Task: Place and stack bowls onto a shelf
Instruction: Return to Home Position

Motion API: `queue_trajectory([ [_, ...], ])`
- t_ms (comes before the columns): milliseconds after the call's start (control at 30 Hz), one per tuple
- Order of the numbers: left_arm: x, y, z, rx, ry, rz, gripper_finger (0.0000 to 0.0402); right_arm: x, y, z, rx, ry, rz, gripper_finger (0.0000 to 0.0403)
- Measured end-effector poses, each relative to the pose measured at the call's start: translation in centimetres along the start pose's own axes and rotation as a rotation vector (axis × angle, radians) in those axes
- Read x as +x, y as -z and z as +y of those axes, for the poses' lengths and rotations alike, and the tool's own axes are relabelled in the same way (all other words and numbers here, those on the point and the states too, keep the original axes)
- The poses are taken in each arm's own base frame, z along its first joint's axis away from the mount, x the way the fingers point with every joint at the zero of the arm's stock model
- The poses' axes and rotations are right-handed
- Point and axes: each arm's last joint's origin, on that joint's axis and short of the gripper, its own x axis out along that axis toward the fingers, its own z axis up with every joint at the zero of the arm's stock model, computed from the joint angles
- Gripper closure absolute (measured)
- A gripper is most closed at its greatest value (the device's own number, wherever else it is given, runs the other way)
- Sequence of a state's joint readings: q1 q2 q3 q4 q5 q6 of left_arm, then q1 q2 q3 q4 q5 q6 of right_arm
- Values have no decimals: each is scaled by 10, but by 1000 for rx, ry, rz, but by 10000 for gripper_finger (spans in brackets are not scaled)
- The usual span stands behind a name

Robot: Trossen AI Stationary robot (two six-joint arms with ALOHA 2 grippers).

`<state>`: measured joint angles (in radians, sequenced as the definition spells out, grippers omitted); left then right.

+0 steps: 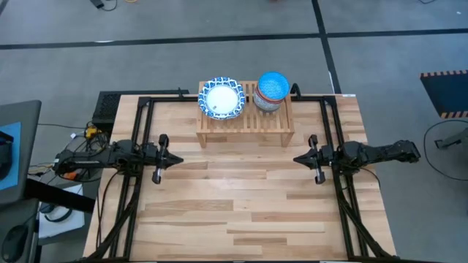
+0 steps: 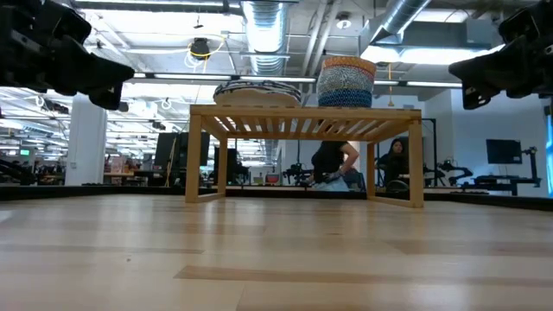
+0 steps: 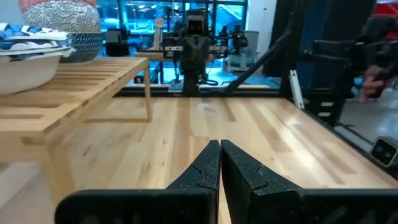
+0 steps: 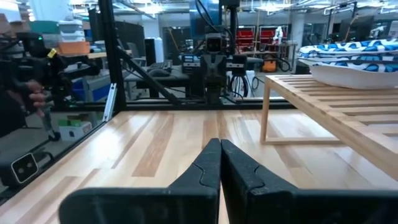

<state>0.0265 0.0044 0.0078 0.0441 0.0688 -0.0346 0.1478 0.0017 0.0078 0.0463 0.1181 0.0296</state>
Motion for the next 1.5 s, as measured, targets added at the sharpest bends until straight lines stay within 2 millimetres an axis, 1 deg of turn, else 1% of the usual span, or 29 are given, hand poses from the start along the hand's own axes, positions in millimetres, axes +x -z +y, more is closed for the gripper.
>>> queue_trajectory([
  [167, 0, 1, 1, -26, -25, 6, 401, 0, 0, 0, 23, 8, 2, 362],
  [367, 0, 2, 2, -110, -83, 10, 401, 0, 1, 0, 23, 9, 5, 361],
  [500, 0, 2, 2, -103, -84, 10, 401, 0, 1, 0, 56, 10, 5, 361],
  [1500, 0, 2, 2, -102, -85, 11, 401, 0, 1, 0, 58, 10, 10, 360],
])
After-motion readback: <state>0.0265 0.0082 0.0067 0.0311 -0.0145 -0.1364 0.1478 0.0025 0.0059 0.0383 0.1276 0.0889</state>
